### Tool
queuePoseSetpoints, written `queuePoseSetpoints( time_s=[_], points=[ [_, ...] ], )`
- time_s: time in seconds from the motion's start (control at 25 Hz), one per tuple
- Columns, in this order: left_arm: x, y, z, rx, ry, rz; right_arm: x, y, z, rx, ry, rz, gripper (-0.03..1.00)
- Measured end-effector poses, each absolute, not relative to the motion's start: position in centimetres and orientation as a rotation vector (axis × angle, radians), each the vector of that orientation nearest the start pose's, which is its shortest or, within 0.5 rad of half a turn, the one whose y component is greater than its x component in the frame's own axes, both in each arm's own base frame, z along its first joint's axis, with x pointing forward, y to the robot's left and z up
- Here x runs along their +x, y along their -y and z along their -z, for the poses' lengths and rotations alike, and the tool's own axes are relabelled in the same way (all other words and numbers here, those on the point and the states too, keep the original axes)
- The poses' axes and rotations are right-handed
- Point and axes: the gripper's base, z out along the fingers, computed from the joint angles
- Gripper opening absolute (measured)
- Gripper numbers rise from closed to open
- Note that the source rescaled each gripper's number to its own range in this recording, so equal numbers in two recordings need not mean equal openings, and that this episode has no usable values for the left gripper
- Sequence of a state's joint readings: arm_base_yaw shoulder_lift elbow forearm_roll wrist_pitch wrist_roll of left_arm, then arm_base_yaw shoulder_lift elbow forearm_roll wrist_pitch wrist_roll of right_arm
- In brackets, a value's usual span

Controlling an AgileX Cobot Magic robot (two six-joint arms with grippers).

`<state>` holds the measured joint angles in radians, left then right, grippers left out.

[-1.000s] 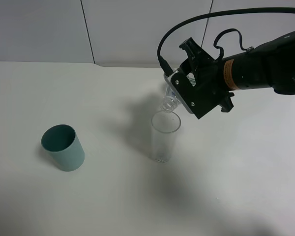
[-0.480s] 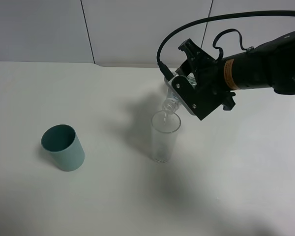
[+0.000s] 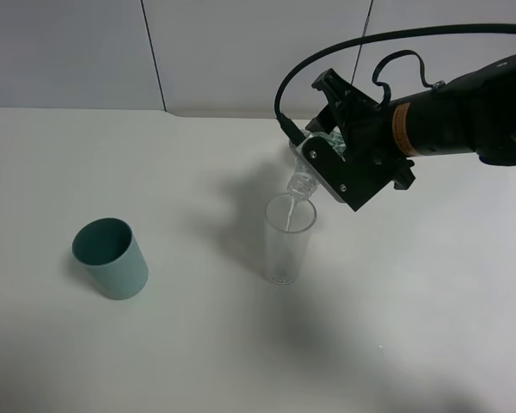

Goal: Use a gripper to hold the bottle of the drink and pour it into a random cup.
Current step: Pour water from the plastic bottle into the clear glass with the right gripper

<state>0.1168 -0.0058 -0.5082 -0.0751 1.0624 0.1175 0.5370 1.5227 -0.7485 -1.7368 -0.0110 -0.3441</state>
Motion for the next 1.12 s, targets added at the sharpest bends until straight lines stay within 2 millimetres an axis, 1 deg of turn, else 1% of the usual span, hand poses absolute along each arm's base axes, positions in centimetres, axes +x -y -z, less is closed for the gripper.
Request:
queuePoseSetpoints(
  time_s=[0.68, 1.12],
  points=[
    [-0.62, 0.67, -27.95, 0.005, -2.03, -0.058, 26.0, -15.58, -20.71, -2.311, -0.61, 0.779, 0.0],
    [-0.62, 0.67, -27.95, 0.005, -2.03, -0.058, 26.19, -15.58, -20.94, -2.318, -0.583, 0.809, 0.0]
  ],
)
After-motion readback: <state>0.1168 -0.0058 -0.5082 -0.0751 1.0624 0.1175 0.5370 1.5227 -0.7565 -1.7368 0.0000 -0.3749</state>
